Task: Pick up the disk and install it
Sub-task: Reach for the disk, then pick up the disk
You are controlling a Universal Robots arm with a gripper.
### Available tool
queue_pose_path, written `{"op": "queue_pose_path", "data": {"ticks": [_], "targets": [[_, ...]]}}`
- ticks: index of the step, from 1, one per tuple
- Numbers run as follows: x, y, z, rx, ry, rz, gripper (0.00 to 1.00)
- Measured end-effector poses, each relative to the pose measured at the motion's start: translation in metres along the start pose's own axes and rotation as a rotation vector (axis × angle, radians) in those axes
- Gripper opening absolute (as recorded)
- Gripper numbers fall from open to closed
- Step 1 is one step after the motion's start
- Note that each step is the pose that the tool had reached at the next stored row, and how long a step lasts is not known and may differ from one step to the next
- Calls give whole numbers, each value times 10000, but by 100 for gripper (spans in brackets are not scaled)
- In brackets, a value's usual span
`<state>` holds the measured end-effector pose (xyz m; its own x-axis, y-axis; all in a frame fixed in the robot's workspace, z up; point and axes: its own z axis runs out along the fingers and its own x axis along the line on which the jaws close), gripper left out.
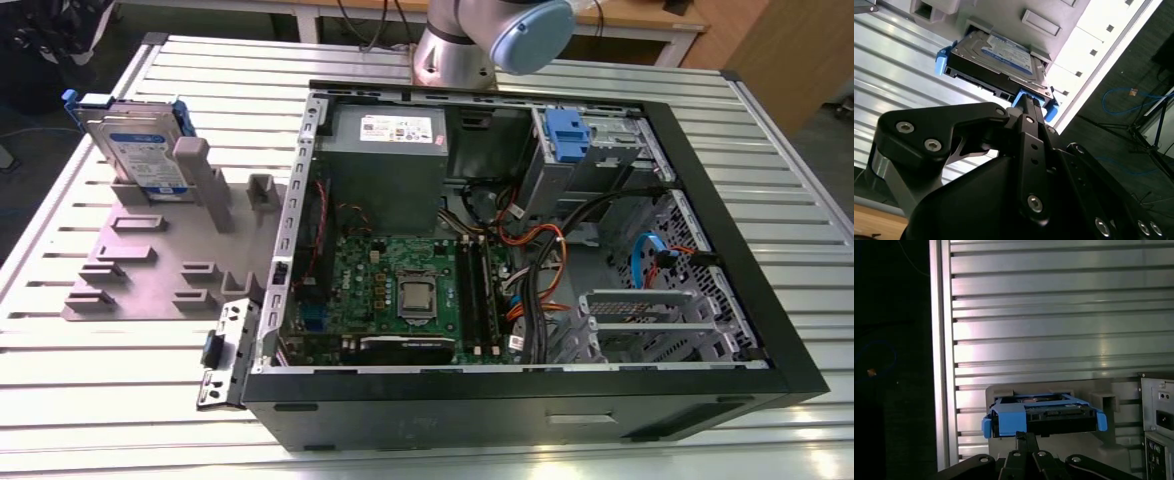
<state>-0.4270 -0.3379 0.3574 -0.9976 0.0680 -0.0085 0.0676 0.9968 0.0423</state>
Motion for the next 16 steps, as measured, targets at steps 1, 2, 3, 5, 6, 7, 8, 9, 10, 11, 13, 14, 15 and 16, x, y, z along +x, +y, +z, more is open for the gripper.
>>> {"op": "queue_pose_path", "data": {"ticks": [1,2,3,5,6,7,8,9,10,11,13,14,15,16], "targets": [[1,-1,2,0,-1,-2,11],[1,-1,2,0,1,-3,11],[2,0,5,0,0,-1,11],[2,-1,8,0,0,-1,11],[2,-1,8,0,0,-2,11],[2,-1,8,0,0,-1,11],[2,-1,9,0,0,-1,11],[2,-1,8,0,1,-1,11],[2,-1,9,0,0,-1,11],[2,-1,9,0,1,-2,11],[2,-1,9,0,0,-14,11],[2,-1,9,0,2,-28,11],[2,-1,9,0,2,-51,11],[2,-1,9,-1,3,-85,11]]}}
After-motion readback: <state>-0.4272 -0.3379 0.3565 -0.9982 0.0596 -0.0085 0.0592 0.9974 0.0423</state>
